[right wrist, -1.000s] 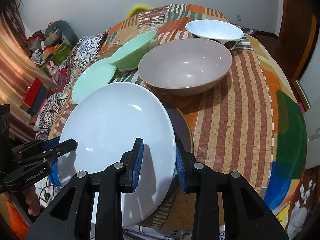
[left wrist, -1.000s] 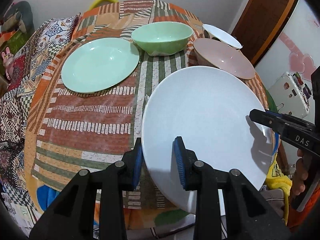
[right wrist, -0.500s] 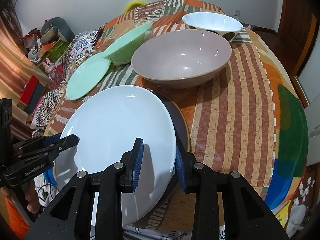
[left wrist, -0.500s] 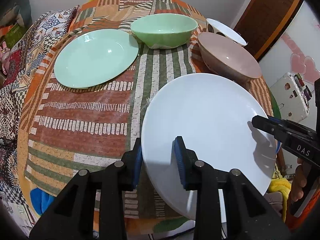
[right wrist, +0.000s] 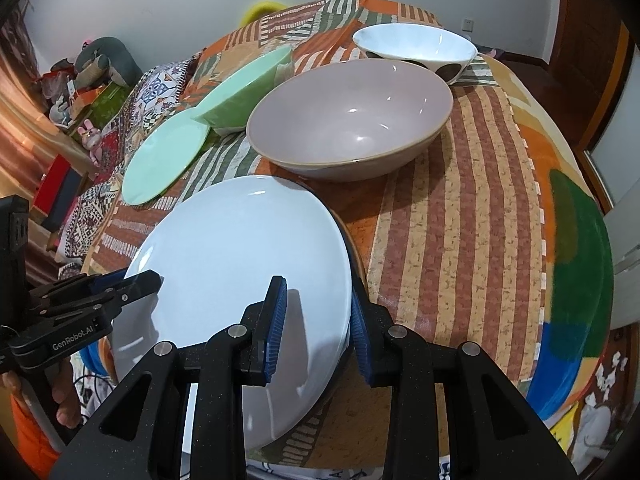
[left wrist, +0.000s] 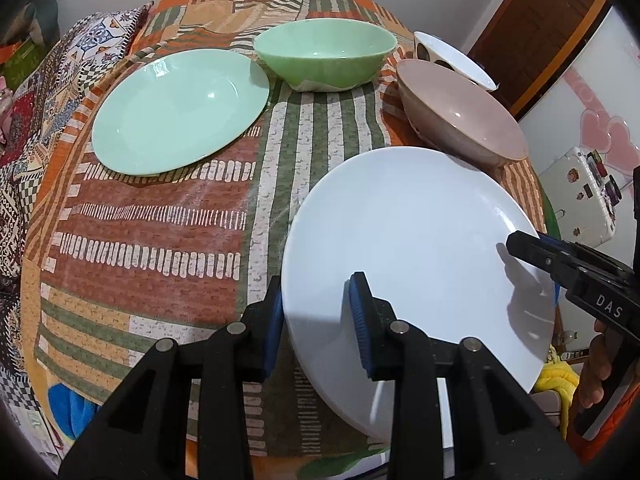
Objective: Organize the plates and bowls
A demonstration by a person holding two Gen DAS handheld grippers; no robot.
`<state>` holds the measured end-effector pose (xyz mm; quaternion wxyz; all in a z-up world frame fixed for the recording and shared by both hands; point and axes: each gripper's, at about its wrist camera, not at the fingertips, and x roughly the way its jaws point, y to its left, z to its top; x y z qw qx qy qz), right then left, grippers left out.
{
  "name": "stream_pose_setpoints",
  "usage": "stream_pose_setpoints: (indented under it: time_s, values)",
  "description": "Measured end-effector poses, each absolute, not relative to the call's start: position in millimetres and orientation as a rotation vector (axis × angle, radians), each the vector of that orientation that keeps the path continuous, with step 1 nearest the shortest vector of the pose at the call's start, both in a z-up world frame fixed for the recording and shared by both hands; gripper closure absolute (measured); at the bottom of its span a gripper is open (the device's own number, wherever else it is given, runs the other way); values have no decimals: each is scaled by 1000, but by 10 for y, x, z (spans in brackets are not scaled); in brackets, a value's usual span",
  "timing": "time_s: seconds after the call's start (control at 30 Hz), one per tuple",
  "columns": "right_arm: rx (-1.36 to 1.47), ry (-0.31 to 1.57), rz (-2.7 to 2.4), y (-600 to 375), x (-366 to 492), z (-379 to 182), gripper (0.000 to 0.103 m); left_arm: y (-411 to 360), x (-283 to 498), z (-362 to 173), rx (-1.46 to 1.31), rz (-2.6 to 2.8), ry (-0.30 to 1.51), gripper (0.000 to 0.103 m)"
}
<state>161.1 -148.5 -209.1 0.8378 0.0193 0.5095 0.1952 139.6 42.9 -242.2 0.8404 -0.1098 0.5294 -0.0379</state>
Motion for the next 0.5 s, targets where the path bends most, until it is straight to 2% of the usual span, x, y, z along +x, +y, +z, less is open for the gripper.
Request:
stream_pose_setpoints:
  time_s: [0.5]
  values:
    - [5, 1070, 401, -1465, 1622, -2076, 73, 419, 1390, -2409, -209, -78, 1105, 71]
